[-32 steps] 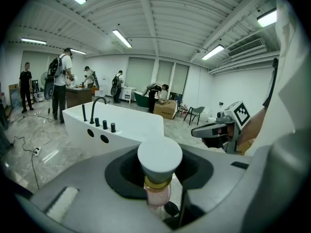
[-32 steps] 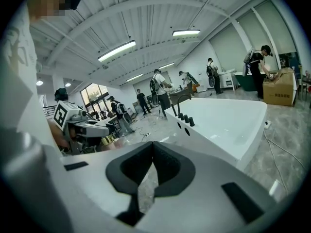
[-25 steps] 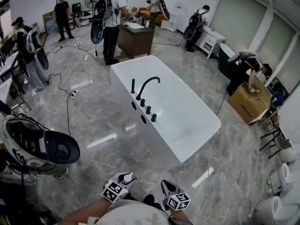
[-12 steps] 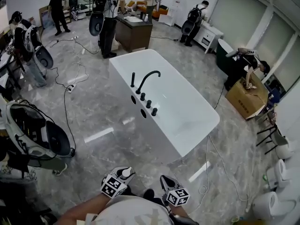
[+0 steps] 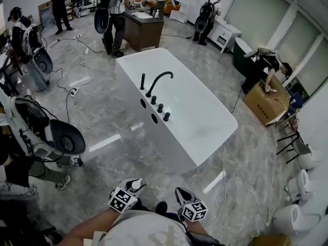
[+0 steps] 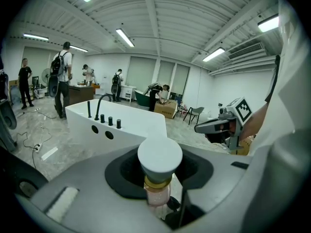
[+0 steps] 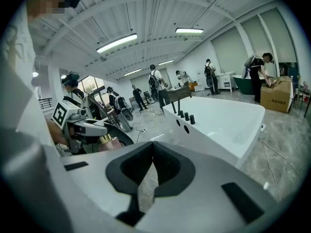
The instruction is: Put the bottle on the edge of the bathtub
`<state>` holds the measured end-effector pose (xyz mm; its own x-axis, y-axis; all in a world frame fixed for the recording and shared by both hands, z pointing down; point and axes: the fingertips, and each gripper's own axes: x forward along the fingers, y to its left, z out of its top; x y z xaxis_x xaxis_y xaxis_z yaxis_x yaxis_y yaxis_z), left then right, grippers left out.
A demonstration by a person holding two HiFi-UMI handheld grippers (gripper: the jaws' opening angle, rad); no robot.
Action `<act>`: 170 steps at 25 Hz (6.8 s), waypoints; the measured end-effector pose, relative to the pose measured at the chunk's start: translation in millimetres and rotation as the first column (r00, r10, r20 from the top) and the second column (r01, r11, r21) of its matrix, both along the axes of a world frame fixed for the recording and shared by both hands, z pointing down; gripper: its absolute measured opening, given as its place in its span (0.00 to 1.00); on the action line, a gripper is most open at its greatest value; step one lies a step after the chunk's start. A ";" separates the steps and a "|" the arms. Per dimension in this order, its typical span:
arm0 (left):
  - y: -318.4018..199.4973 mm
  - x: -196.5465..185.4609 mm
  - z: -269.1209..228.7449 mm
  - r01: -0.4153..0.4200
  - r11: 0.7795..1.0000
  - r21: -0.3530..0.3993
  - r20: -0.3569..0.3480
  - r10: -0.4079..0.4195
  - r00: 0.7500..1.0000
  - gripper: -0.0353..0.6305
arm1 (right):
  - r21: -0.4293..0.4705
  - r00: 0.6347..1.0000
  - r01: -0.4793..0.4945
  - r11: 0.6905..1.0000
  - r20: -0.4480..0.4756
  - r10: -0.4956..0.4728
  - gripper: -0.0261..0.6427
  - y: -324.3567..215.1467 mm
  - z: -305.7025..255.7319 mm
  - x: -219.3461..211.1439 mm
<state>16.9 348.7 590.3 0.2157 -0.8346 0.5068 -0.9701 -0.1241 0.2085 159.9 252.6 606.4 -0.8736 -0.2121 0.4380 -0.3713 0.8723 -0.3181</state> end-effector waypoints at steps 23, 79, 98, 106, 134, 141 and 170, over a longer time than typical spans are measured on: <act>-15.2 -35.4 12.6 0.059 0.998 0.003 0.011 -0.059 0.998 0.26 | -0.013 0.999 0.034 0.999 0.007 -0.033 0.05 -23.8 19.3 -44.7; -288.9 -43.8 -17.5 -0.023 0.999 -0.025 0.103 0.025 0.994 0.26 | -0.110 0.996 0.053 0.993 0.080 -0.044 0.05 -261.3 45.3 -71.3; -371.7 -102.3 10.2 -0.168 0.983 -0.069 0.040 0.171 0.985 0.26 | -0.103 0.996 -0.090 0.991 0.011 0.092 0.05 -327.0 43.5 -115.1; -407.2 -132.2 14.8 -0.234 0.970 -0.068 0.021 0.235 0.972 0.26 | -0.101 0.988 -0.152 0.983 -0.005 0.152 0.05 -350.5 43.5 -142.4; -496.5 -205.9 33.6 -0.400 0.911 -0.100 -0.019 0.400 0.916 0.26 | -0.082 0.940 -0.340 0.937 -0.068 0.335 0.05 -424.4 35.4 -200.1; -502.9 -204.9 48.4 -0.380 0.916 -0.130 -0.008 0.383 0.924 0.26 | -0.103 0.953 -0.300 0.948 -0.067 0.294 0.05 -428.1 46.4 -207.4; -554.6 -178.9 122.5 -0.399 0.869 -0.293 0.089 0.440 0.893 0.26 | -0.197 0.963 -0.266 0.944 -0.090 0.253 0.05 -448.1 83.8 -192.9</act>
<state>-162.0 -205.9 712.8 0.4209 -0.5156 0.7463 -0.8602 -0.4880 0.1480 -33.0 -195.4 690.2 -0.7698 -0.3279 0.5476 -0.6010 0.6612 -0.4490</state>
